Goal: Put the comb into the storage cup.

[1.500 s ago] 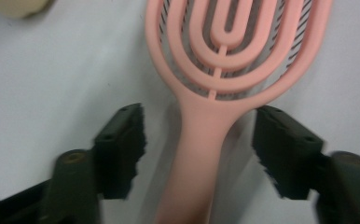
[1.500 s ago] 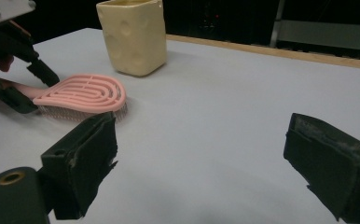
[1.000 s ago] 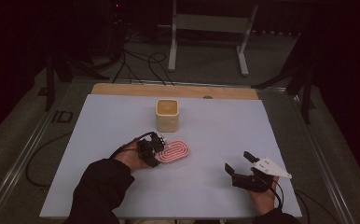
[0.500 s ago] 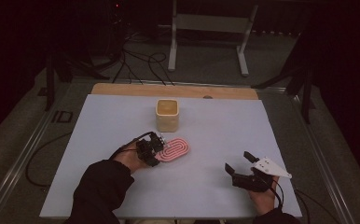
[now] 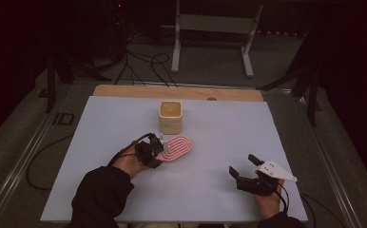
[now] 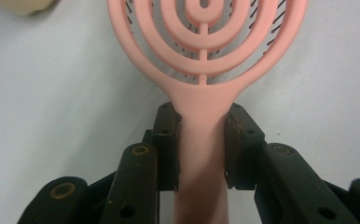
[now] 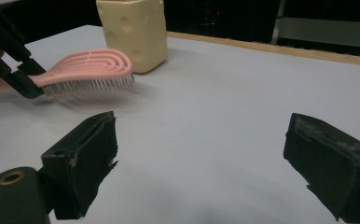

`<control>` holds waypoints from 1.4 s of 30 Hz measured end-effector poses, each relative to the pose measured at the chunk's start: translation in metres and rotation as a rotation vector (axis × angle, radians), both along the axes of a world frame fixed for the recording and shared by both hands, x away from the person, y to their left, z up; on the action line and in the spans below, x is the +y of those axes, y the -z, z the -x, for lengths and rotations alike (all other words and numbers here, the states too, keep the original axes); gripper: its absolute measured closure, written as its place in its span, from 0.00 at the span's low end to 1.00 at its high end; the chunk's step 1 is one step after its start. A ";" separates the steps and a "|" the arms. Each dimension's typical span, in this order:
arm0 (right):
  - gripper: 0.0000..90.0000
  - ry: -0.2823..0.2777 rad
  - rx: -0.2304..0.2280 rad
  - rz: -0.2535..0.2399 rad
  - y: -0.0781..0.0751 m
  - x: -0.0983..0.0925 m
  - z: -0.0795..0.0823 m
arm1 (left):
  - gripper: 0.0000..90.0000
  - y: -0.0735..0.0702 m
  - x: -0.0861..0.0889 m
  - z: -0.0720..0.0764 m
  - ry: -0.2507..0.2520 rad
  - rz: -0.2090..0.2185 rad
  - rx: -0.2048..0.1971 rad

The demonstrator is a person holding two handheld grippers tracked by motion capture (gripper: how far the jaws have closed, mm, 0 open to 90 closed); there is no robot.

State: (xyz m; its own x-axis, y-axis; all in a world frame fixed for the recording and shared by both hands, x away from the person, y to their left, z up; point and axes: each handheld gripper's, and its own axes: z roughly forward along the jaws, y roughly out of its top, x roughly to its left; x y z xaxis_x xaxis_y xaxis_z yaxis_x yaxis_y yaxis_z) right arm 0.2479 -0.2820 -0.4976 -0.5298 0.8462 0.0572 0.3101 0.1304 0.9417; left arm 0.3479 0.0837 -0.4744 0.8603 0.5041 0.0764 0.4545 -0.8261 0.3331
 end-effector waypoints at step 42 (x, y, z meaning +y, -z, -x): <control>0.12 -0.010 0.006 -0.002 0.002 0.001 -0.001 | 0.77 -0.027 0.045 0.018 -0.276 0.297 -0.277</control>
State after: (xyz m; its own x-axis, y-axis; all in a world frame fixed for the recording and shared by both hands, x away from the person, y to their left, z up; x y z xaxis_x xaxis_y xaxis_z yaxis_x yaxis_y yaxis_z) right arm 0.2491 -0.2812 -0.4993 -0.5383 0.8405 0.0617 0.3141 0.1322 0.9401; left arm 0.3301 0.1291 -0.4479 0.6590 0.7452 0.1021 0.5042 -0.5383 0.6753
